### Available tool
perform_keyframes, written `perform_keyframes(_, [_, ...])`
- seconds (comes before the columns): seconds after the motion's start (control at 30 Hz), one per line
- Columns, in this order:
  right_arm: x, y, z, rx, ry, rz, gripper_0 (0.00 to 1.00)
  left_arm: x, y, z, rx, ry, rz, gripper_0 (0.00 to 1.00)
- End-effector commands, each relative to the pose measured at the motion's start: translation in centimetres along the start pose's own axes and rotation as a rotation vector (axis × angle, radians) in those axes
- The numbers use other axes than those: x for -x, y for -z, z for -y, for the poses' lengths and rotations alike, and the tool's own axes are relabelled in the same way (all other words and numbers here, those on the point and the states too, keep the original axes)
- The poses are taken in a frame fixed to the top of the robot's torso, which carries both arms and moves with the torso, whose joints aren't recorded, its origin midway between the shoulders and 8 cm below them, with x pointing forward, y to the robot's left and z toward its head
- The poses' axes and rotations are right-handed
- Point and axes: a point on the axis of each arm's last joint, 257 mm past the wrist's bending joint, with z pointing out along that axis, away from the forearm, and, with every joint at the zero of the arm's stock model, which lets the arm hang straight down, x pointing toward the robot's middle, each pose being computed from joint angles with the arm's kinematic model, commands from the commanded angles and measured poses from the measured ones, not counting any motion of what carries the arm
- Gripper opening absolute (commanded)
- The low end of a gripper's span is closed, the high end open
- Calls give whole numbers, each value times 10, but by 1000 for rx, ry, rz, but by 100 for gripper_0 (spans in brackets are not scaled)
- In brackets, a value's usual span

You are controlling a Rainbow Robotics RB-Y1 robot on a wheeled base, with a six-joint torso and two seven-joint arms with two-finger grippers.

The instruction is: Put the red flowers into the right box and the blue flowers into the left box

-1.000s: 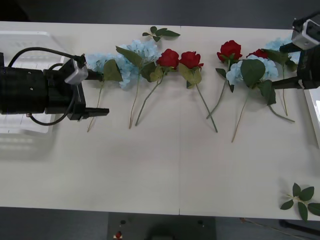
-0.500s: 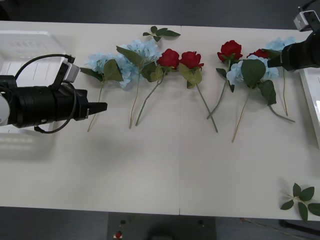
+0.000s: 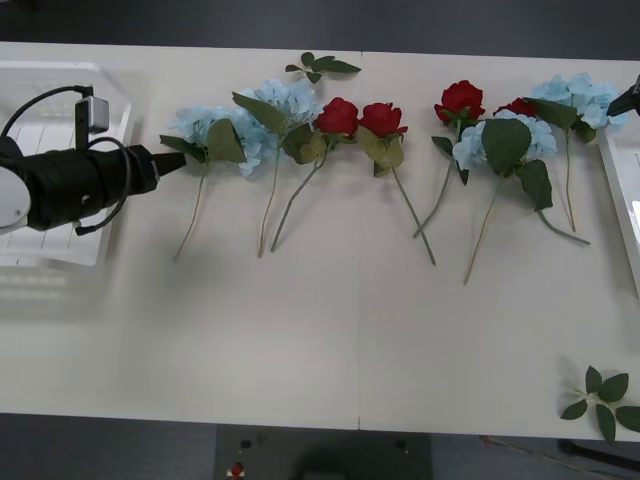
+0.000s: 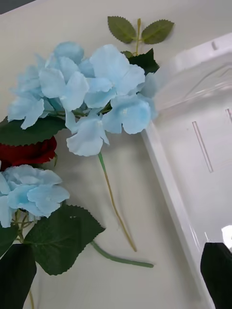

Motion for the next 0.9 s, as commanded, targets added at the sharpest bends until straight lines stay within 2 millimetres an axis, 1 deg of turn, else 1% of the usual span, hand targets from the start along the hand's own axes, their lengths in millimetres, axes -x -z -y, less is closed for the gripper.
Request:
perform_keyframes(0.03, [11, -7, -30, -1, 38, 37, 100, 47, -6, -4, 30, -26, 69, 100])
perform_keyframes(0.1, [10, -13, -36, -16, 78, 47, 100, 46, -16, -8, 54, -67, 51, 100])
perform_keyframes(0.2, [8, -17, -42, -22, 111, 49, 100, 47, -33, -12, 82, -105, 35, 100])
perform_keyframes(0.23, [5, -19, -45, -20, 117, 44, 100, 43, -43, -11, 91, -117, 18, 100])
perform_keyframes(0.37, [0, -26, -49, -32, 143, 37, 100, 34, -71, 0, 105, -165, -34, 100])
perform_keyframes(0.4, [0, -27, -49, -33, 144, 35, 100, 33, -73, 1, 105, -169, -38, 100])
perform_keyframes(0.43, [-4, -32, -49, -34, 136, 27, 100, 27, -83, 7, 106, -183, -58, 100])
perform_keyframes(0.5, [-7, -38, -48, -40, 130, 24, 100, 19, -94, 15, 104, -204, -82, 100])
perform_keyframes(0.53, [-8, -40, -47, -43, 130, 25, 100, 19, -96, 17, 105, -211, -85, 100])
perform_keyframes(0.63, [-7, -51, -38, -65, 129, 45, 100, 9, -106, 25, 107, -261, -121, 100])
perform_keyframes(0.73, [-10, -60, -33, -77, 133, 55, 100, 1, -110, 28, 107, -291, -145, 100])
perform_keyframes(0.87, [-10, -72, -33, -74, 130, 81, 100, -7, -111, 27, 108, -312, -164, 100])
perform_keyframes(0.9, [-11, -78, -33, -78, 134, 90, 100, -10, -110, 24, 113, -315, -170, 100])
